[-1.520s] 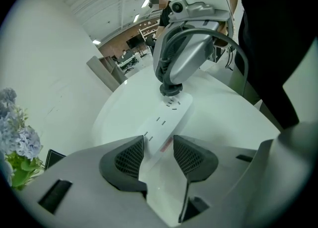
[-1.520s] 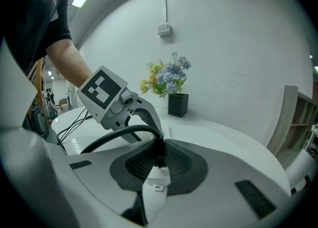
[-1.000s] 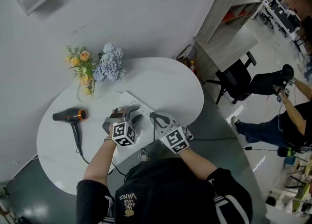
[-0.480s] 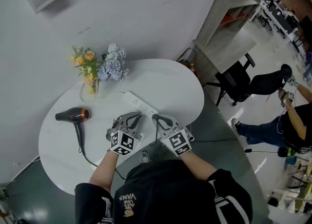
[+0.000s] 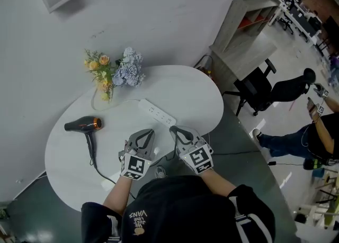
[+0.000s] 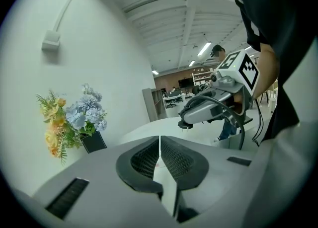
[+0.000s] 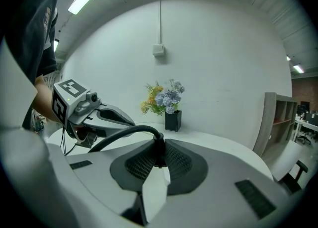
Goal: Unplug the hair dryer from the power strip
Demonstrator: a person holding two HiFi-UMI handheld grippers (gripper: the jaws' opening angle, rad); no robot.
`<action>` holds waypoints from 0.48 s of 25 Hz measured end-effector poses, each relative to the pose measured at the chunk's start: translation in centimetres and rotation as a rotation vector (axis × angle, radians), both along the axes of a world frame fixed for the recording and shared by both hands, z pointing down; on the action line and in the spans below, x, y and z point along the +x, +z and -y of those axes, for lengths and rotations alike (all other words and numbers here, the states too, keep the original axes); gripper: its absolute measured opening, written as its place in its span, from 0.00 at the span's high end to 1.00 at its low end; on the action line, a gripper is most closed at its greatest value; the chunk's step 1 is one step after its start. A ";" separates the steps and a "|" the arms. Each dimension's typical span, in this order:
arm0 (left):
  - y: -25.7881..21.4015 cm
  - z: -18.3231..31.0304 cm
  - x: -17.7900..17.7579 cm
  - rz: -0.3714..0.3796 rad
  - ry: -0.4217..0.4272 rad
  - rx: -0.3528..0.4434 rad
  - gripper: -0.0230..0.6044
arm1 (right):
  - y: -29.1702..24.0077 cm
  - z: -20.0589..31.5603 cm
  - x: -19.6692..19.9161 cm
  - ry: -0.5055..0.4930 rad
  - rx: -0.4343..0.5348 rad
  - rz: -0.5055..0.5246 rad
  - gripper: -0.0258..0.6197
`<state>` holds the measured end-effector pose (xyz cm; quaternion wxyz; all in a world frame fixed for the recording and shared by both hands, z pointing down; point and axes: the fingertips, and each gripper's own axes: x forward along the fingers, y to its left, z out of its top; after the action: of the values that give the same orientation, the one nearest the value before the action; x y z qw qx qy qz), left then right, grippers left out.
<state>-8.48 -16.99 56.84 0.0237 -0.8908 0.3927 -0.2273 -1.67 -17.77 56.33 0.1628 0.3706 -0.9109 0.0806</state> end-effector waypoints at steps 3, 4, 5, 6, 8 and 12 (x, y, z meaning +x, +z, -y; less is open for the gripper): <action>-0.5 -1.0 -0.7 -0.027 -0.005 0.004 0.92 | -0.5 -0.6 -0.2 0.019 0.010 0.003 0.85; -0.7 -1.3 -0.8 -0.036 -0.008 0.009 0.92 | -0.6 -0.8 -0.1 0.023 0.018 0.002 0.85; -0.9 -1.5 -0.9 -0.048 -0.013 0.014 0.92 | -0.7 -1.1 -0.1 0.026 0.023 0.002 0.85; -1.1 -1.8 -1.1 -0.062 -0.019 0.018 0.92 | -0.7 -1.4 0.0 0.029 0.020 0.001 0.85; -1.6 -2.5 -1.5 -0.087 -0.032 0.025 0.92 | -0.9 -2.1 0.0 0.035 0.014 0.003 0.85; -2.4 -4.4 -2.0 -0.123 -0.050 0.025 0.93 | -2.0 -3.5 0.2 0.054 0.021 0.017 0.85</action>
<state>-10.52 -12.59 54.41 0.0052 -0.8927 0.4183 -0.1676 -1.50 -14.31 54.37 0.1490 0.3962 -0.9026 0.0786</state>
